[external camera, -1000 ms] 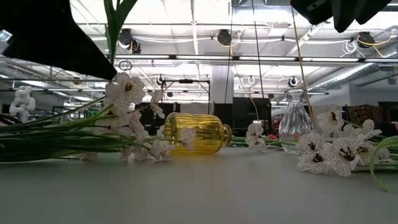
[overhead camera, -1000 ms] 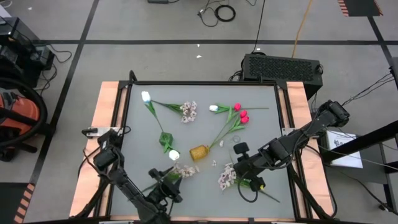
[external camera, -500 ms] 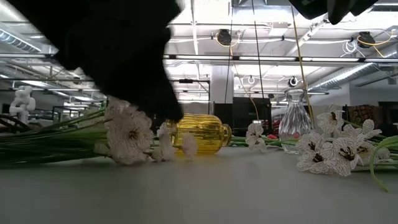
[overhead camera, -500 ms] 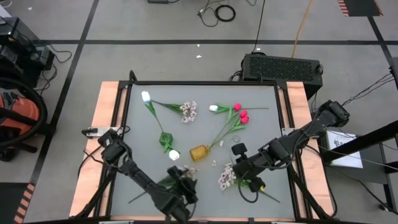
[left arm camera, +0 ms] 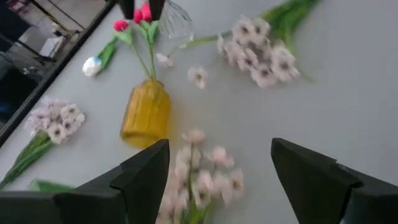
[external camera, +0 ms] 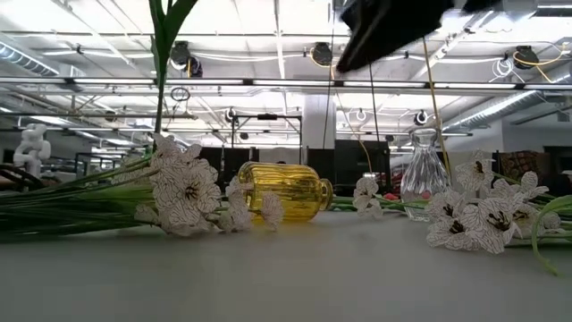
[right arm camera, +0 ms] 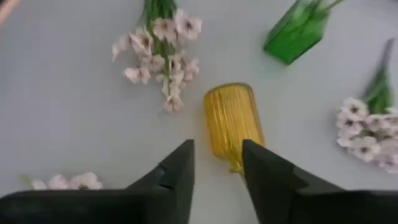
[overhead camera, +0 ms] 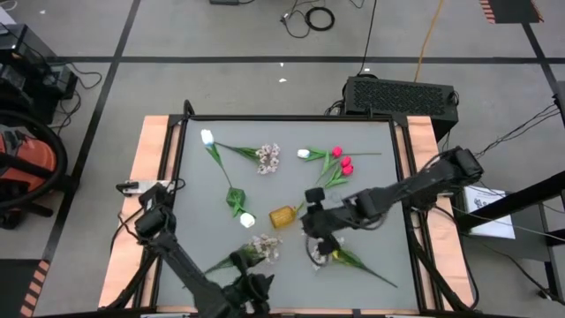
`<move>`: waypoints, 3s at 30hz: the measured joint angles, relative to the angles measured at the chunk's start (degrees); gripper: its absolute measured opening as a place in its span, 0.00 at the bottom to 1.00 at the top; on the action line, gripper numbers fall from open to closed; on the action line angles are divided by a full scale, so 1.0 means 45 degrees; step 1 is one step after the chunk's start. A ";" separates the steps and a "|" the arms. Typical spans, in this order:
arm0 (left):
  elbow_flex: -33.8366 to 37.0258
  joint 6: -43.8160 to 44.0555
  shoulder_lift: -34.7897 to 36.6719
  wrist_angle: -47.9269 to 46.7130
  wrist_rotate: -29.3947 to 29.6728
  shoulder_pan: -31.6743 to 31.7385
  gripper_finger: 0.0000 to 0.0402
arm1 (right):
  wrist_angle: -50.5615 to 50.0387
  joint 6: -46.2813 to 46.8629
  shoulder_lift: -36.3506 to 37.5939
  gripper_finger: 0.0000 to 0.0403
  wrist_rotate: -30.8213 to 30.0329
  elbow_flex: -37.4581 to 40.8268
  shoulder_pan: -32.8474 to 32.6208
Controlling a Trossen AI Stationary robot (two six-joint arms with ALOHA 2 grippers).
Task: Sort flowers into vase by color
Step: Adjust the white flowers, then adjust the yellow flower vase
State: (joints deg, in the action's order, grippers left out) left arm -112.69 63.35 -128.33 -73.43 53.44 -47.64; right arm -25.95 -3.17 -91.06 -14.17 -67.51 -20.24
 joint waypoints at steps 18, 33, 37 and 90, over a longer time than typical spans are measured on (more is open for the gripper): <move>-0.0032 0.3957 -0.0015 -0.2956 0.0261 -0.1539 0.71 | 0.0375 -0.1754 -0.2979 0.81 0.3464 -0.1194 0.3039; -0.0032 0.3862 -0.0015 -0.2759 0.0348 -0.1450 0.71 | -0.2177 -0.1747 -0.5583 0.83 0.3568 -0.3891 0.3240; -0.0032 0.3862 -0.0015 -0.2749 0.0383 -0.1446 0.71 | -0.1920 -0.1953 -0.5655 0.87 0.3846 -0.3887 0.3352; 0.0629 0.3814 -0.0024 -0.2192 0.1244 -0.0991 0.71 | -0.6394 -0.3632 -0.4902 0.72 -0.0038 -0.4019 0.2451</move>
State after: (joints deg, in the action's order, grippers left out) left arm -109.86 80.51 -128.44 -83.29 59.03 -52.10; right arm -54.72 -19.51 -113.12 -14.34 -85.59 -9.21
